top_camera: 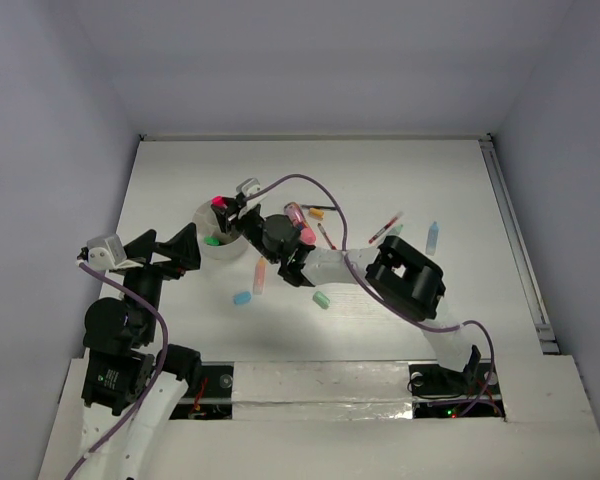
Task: Sort the stationery into containers
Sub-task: Place the pen in the storage box.
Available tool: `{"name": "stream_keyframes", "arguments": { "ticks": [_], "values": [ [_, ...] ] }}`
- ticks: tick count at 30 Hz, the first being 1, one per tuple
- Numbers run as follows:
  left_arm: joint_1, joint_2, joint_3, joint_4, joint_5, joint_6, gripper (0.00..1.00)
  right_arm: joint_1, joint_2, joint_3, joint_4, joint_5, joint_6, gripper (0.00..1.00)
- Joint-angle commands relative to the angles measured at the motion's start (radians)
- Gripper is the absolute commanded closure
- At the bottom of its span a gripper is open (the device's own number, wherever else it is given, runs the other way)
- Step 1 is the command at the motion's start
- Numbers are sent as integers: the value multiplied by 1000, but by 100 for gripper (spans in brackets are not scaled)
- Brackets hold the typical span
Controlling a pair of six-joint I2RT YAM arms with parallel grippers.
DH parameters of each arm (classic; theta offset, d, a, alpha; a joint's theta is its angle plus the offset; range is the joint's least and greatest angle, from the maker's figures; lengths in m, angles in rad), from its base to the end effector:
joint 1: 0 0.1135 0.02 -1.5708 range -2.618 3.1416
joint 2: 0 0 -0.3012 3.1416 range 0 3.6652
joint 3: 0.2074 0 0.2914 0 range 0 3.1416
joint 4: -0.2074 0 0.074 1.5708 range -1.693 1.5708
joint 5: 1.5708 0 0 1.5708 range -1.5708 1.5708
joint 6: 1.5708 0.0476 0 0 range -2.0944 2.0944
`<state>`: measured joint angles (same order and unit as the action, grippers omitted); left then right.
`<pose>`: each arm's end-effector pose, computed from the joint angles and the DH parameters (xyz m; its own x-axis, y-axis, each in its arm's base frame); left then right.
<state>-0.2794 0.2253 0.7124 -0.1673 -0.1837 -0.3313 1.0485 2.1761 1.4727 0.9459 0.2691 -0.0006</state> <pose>0.0649 -0.0096 0.4053 0.2518 -0.4049 -0.8790 0.1971 0.9107 -0.3631 0.2924 0.4825 0.2513 0.1202 0.2077 -0.9708 -0.7067 0.7047 0.0633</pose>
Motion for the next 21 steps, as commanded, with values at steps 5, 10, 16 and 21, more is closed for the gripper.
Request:
{"name": "stream_keyframes", "arguments": {
  "ticks": [5, 10, 16, 21],
  "values": [
    [6, 13, -1, 54, 15, -5, 1, 16, -1, -29, 131, 41, -27, 85],
    [6, 11, -1, 52, 15, -6, 1, 35, 11, -57, 151, 56, -13, 82],
    [6, 11, -1, 54, 16, -8, 1, 35, 4, -74, 152, 56, -12, 59],
    [6, 11, -4, 55, 20, -8, 1, 35, -22, -74, 125, 32, -6, 41]
  ]
}}
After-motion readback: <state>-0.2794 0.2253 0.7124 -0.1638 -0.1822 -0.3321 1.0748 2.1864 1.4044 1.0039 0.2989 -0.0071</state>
